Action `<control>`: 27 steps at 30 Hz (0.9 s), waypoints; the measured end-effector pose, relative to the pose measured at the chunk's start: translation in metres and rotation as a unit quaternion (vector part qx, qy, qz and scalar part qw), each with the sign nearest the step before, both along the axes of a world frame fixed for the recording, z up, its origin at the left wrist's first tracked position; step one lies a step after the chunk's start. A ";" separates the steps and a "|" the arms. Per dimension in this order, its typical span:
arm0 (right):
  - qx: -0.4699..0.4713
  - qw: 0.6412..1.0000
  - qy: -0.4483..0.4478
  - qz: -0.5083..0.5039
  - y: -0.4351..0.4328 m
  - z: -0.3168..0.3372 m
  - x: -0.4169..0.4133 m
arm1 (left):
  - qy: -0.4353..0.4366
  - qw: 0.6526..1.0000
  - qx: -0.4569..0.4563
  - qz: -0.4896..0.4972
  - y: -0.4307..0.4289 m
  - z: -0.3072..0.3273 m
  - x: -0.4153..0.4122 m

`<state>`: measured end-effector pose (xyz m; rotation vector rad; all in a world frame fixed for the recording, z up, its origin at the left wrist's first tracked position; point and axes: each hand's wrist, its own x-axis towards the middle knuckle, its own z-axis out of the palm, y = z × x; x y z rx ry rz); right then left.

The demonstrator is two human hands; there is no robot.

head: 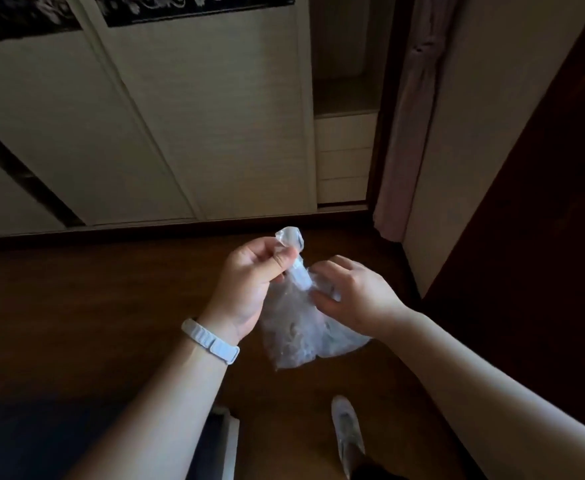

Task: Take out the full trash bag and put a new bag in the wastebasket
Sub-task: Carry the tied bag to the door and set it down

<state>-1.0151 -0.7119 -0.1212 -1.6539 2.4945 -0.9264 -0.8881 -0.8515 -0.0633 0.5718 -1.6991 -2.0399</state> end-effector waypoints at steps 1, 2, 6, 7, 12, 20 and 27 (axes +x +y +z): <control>0.002 1.000 0.002 0.016 -0.016 0.000 -0.016 | -0.004 1.000 0.001 0.011 -0.013 0.000 -0.014; 0.004 0.999 0.006 0.032 -0.031 0.001 -0.032 | -0.008 1.000 0.003 0.022 -0.025 0.001 -0.027; -0.003 0.996 0.017 0.084 -0.093 0.010 -0.088 | -0.016 0.998 0.001 0.058 -0.074 0.013 -0.072; -0.007 0.996 0.017 0.093 -0.109 0.012 -0.099 | -0.022 0.997 -0.003 0.070 -0.084 0.015 -0.080; -0.027 0.991 0.017 0.128 -0.177 0.013 -0.127 | -0.018 0.992 0.003 0.127 -0.134 0.025 -0.105; -0.027 0.984 0.019 0.174 -0.305 0.003 -0.147 | -0.008 0.981 0.010 0.192 -0.244 0.016 -0.121; -0.006 0.978 0.035 0.208 -0.447 0.002 -0.153 | 0.036 0.963 0.017 0.266 -0.381 0.005 -0.124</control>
